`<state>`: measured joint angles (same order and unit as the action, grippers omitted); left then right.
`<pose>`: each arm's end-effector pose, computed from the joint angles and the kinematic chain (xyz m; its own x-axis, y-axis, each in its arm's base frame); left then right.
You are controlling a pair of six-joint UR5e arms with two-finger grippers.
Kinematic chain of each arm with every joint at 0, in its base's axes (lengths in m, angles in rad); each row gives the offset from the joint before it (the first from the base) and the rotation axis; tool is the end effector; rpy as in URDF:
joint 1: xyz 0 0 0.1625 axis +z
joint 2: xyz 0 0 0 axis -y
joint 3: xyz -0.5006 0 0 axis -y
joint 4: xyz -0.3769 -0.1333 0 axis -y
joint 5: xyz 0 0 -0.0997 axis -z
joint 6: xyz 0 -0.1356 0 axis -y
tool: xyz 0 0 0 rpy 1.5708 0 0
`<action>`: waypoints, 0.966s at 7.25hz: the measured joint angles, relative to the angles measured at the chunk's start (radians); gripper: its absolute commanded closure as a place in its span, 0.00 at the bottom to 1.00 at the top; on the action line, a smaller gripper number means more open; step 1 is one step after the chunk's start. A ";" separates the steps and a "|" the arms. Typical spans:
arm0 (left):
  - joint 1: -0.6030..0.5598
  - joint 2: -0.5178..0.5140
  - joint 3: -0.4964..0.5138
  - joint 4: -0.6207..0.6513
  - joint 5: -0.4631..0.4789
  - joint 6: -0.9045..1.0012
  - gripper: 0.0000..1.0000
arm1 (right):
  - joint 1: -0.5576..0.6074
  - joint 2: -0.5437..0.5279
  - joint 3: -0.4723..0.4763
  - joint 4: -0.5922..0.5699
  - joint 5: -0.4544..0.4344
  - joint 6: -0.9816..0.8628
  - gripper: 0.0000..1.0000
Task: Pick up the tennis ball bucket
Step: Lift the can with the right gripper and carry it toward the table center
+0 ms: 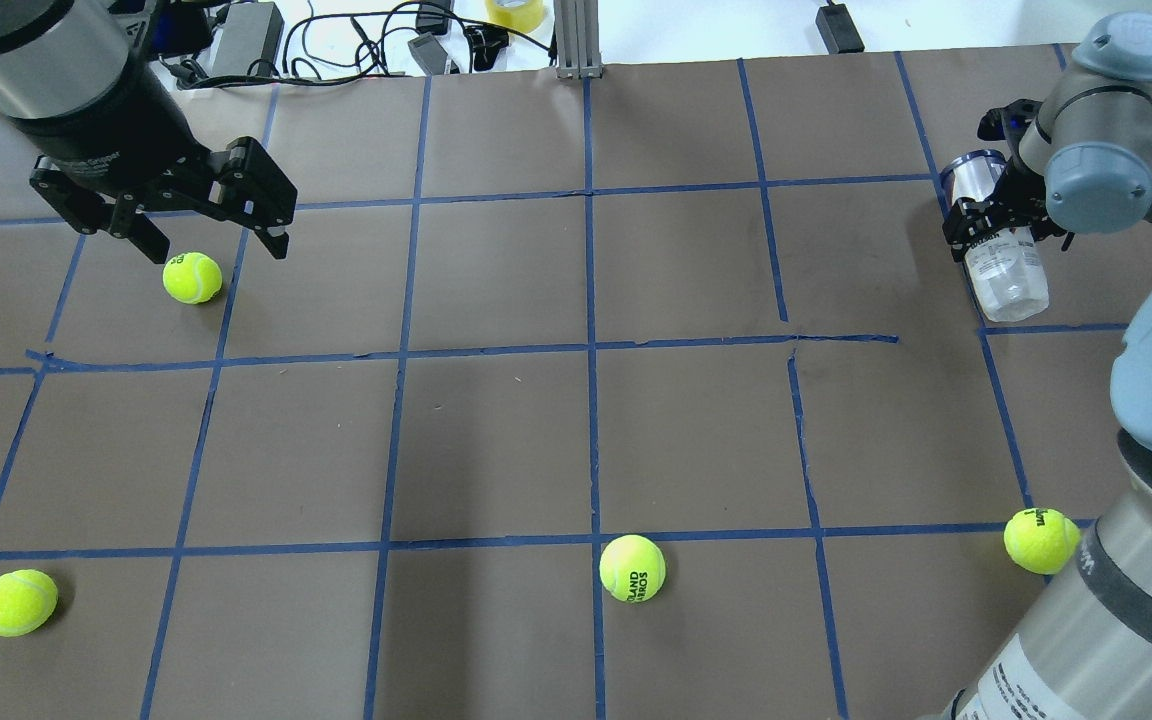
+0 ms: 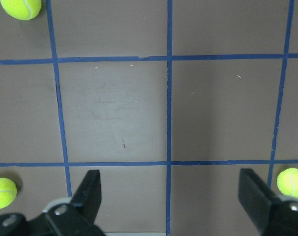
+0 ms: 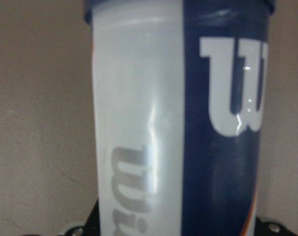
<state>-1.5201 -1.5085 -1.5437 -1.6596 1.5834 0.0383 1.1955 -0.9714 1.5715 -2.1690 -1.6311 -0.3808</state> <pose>-0.1089 -0.4501 0.5602 -0.9998 -0.0124 -0.0126 -0.0124 0.9999 -0.0001 -0.1376 -0.6905 0.2274 -0.9985 -0.0062 0.0552 -0.0049 0.9997 0.0242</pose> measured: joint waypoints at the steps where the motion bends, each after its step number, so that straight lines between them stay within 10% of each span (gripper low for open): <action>1: 0.014 0.000 0.000 -0.001 0.000 0.000 0.00 | 0.018 -0.015 -0.001 0.004 0.000 0.000 0.20; 7: 0.086 -0.010 0.008 0.001 -0.010 0.003 0.00 | 0.343 -0.119 -0.032 0.054 -0.024 0.118 0.18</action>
<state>-1.4343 -1.5185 -1.5361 -1.6588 1.5737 0.0414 1.5388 -1.0901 1.5391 -2.1148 -1.6554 -0.2627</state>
